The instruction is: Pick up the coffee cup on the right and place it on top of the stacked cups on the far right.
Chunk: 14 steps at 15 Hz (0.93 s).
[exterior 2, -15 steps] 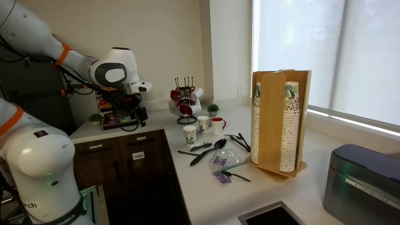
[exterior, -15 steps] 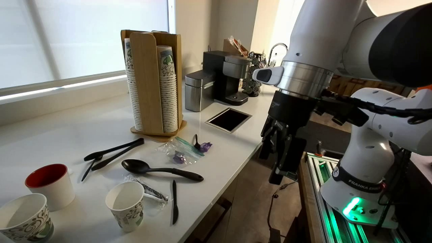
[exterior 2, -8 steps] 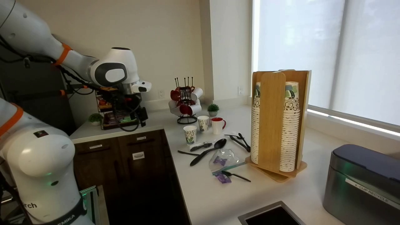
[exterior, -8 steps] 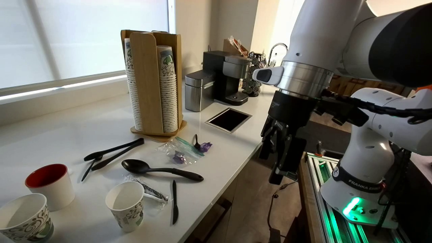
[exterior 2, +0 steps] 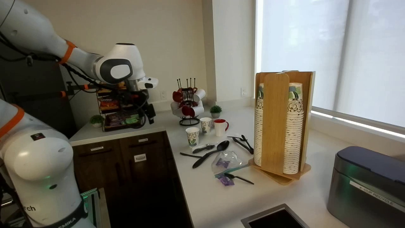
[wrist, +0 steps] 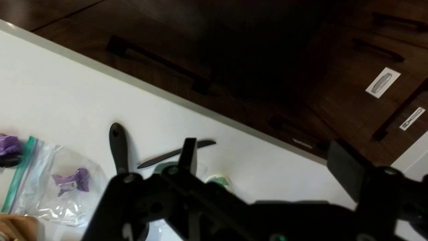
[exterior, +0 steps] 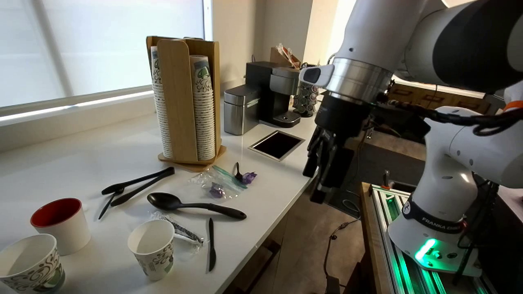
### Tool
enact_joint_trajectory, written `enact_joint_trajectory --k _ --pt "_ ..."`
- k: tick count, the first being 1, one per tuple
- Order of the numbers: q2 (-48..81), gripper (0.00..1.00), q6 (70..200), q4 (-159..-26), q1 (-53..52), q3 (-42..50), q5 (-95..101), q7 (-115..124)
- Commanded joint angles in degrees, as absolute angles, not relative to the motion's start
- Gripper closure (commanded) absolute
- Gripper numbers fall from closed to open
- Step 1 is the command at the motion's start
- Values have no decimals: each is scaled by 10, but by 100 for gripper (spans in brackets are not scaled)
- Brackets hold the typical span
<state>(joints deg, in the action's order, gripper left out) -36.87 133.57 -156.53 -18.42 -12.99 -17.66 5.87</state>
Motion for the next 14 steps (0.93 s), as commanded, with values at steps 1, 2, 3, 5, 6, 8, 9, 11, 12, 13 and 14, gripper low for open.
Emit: enact_joint_trajectory --k 1,2,3,5,6,8,9,11,12,13,14 --pt "-294 0 1310 -1495 -139 -96 -141 48" --pt "-263 0 1305 -1466 -128 -86 -135 40" --pt "-233 0 1296 -1438 -129 -72 -139 22" --pt "-166 0 1247 -1366 -134 -56 -153 -3" --pt "-134 0 1221 -1329 -130 -60 -148 1" --pt "-95 0 1183 -1278 -124 -65 -146 10" --pt "-151 0 1228 -1342 -120 -67 -148 6" --pt "-125 0 1224 -1319 -118 -69 -148 7" --pt "-126 0 1224 -1321 -117 -69 -148 7" --pt "-129 0 1224 -1323 -116 -69 -148 7" --pt "-133 0 1224 -1325 -116 -69 -148 7"
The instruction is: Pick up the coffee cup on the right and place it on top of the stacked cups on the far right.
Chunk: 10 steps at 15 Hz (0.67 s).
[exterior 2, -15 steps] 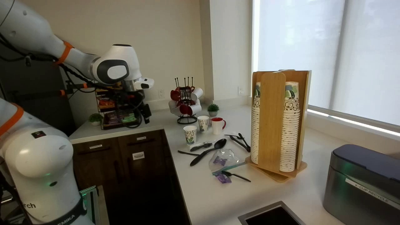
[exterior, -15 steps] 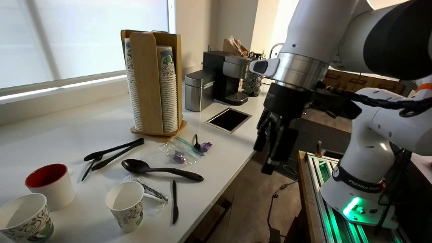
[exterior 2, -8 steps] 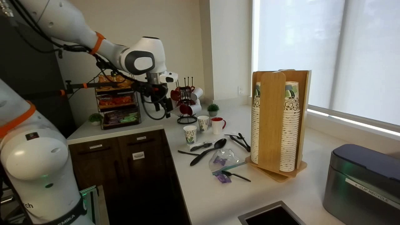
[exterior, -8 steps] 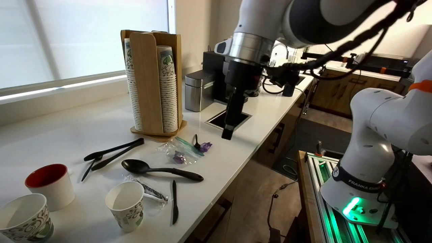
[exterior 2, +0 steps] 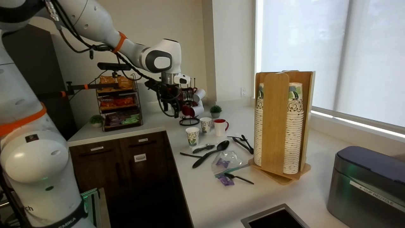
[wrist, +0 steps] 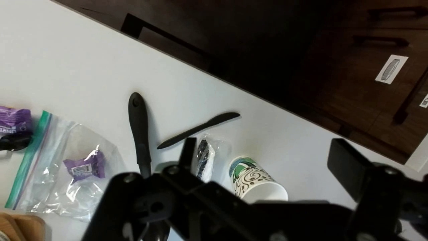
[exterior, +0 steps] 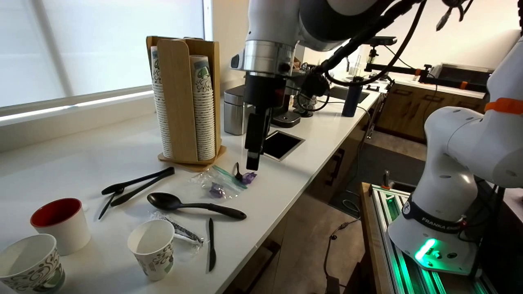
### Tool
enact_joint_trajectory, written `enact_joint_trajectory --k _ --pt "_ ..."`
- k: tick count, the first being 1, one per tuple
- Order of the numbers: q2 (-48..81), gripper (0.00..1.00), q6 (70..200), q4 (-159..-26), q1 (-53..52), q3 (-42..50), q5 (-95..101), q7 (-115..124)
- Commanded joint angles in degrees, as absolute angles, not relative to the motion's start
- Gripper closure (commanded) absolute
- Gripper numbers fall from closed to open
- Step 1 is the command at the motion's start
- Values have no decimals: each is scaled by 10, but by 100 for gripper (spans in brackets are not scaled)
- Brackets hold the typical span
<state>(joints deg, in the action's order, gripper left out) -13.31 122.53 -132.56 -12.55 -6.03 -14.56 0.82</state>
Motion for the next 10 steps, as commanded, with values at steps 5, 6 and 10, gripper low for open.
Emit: enact_joint_trajectory --k 5,6,10 --pt "-72 0 1233 -1263 -102 -76 -112 43" --pt "-36 0 1234 -1229 -97 -80 -93 60" --pt "83 0 1222 -1133 -103 -88 -70 98"
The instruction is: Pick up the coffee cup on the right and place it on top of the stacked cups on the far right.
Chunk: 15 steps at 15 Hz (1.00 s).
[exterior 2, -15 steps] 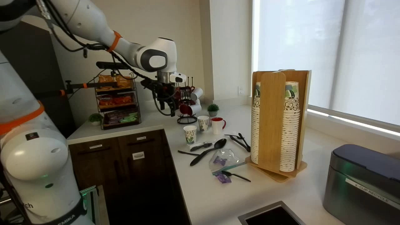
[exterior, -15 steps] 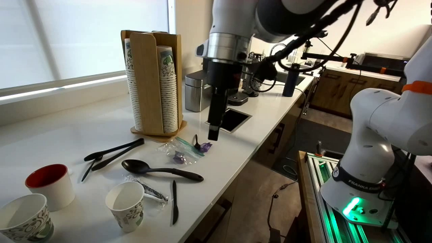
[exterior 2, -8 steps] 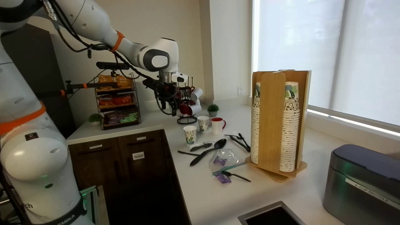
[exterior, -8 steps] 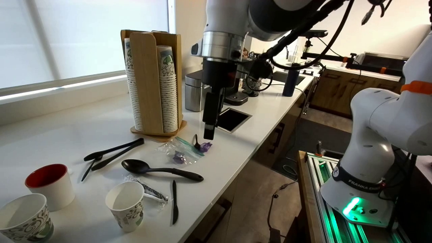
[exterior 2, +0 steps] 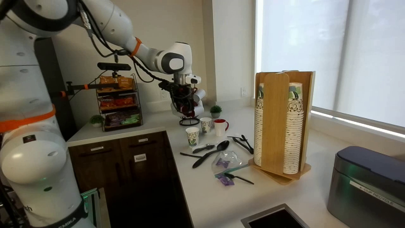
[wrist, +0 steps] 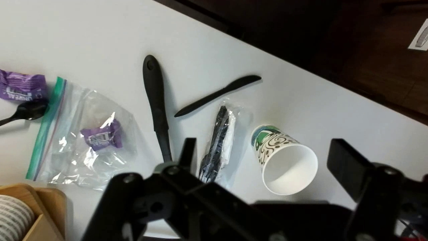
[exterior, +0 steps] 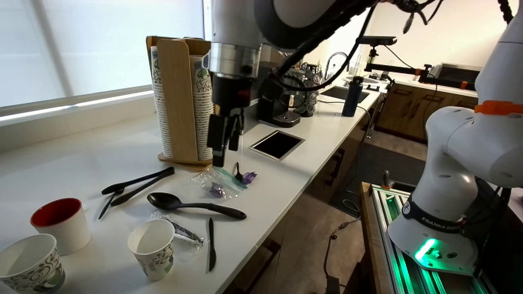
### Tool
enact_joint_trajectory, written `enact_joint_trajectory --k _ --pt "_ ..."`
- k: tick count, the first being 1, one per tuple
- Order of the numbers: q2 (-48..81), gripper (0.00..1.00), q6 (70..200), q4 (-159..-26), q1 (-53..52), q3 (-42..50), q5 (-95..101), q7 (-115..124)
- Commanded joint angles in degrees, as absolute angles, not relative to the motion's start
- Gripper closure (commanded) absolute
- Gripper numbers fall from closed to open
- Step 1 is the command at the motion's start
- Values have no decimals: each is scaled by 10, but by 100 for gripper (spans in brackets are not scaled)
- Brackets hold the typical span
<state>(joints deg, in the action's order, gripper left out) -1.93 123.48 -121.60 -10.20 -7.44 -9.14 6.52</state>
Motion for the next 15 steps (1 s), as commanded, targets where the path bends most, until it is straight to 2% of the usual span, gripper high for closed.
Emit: enact_joint_trajectory --k 1,5,6,15 --pt "108 0 1213 -1113 -108 -91 -64 108" --pt "185 0 1231 -1051 -134 -83 -1 184" --pt "149 0 1238 -1094 -121 -87 -29 147" --pt "209 0 1265 -1063 -135 -63 -2 225"
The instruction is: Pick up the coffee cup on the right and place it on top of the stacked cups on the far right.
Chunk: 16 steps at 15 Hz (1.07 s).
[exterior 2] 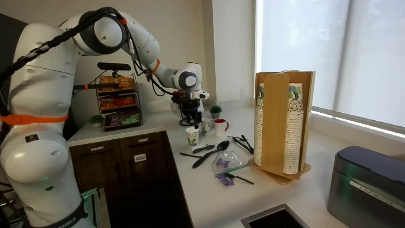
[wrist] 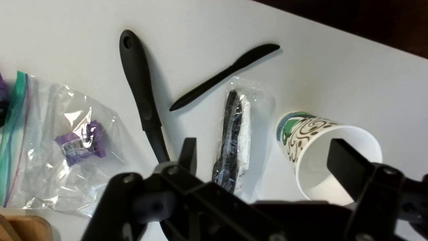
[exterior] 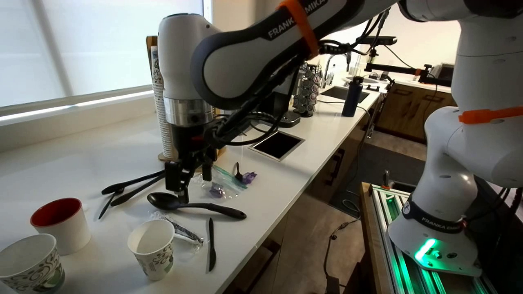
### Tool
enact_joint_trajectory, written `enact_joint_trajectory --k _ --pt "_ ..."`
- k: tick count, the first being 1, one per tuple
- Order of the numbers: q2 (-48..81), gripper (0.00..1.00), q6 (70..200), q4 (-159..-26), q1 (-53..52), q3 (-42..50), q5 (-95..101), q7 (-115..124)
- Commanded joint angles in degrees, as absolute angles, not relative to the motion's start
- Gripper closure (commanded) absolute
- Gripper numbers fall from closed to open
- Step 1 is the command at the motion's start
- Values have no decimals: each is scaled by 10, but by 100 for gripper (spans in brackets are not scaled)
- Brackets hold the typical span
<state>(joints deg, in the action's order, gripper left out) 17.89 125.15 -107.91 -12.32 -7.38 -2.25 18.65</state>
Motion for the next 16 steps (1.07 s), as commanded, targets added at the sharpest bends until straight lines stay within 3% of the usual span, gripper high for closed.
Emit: enact_joint_trajectory --k 1,16 --pt "219 0 1256 -1056 -131 -66 -16 215" --pt "256 0 1321 -1034 -139 -72 -33 193"
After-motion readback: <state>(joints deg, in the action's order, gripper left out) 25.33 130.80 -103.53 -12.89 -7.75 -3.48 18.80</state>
